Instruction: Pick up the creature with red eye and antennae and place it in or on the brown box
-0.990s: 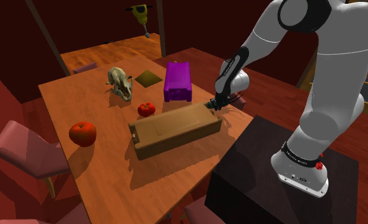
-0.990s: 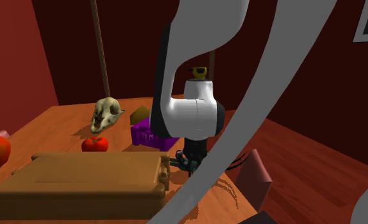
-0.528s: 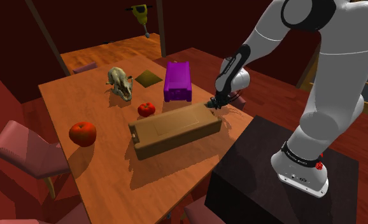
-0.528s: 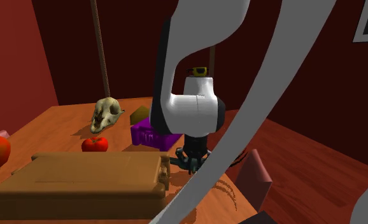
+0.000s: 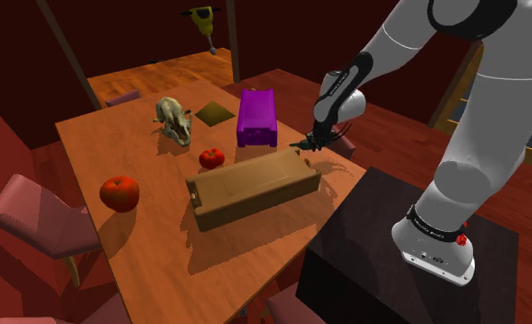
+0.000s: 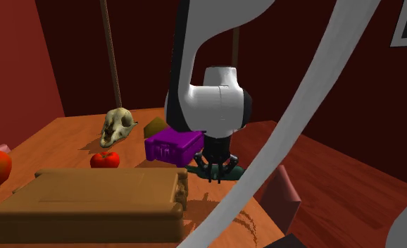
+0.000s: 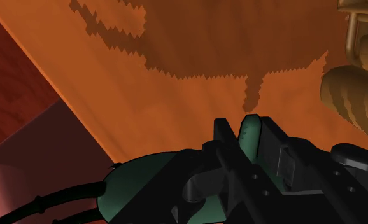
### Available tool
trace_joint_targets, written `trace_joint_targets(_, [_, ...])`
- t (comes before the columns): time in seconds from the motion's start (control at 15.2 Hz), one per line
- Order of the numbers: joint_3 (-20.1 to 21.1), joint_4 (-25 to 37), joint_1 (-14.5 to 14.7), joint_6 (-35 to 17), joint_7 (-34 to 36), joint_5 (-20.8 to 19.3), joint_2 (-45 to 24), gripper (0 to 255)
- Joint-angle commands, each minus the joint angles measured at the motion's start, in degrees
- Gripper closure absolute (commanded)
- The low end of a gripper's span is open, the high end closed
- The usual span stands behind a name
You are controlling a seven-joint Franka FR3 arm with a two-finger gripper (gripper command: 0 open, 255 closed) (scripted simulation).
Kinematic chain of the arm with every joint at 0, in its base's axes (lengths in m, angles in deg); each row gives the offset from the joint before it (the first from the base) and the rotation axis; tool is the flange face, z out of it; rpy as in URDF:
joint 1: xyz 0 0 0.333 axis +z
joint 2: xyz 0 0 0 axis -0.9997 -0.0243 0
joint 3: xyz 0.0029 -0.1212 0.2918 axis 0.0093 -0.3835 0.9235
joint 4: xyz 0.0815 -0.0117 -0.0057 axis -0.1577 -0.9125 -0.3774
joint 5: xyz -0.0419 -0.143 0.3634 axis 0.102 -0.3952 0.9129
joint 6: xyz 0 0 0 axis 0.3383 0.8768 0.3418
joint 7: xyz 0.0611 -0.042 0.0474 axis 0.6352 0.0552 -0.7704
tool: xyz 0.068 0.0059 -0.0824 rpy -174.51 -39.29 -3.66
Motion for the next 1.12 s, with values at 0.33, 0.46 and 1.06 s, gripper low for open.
trace_joint_targets(0.33, [-0.84, -0.2, 0.53, 5.5, 1.34, -1.76, 5.74, 255])
trace_joint_targets(0.46, [-0.97, -0.13, 0.6, 7.09, 1.68, -2.21, 7.27, 255])
trace_joint_targets(1.06, [-1.23, 0.9, 0.65, 14.43, 2.86, -3.79, 13.63, 255])
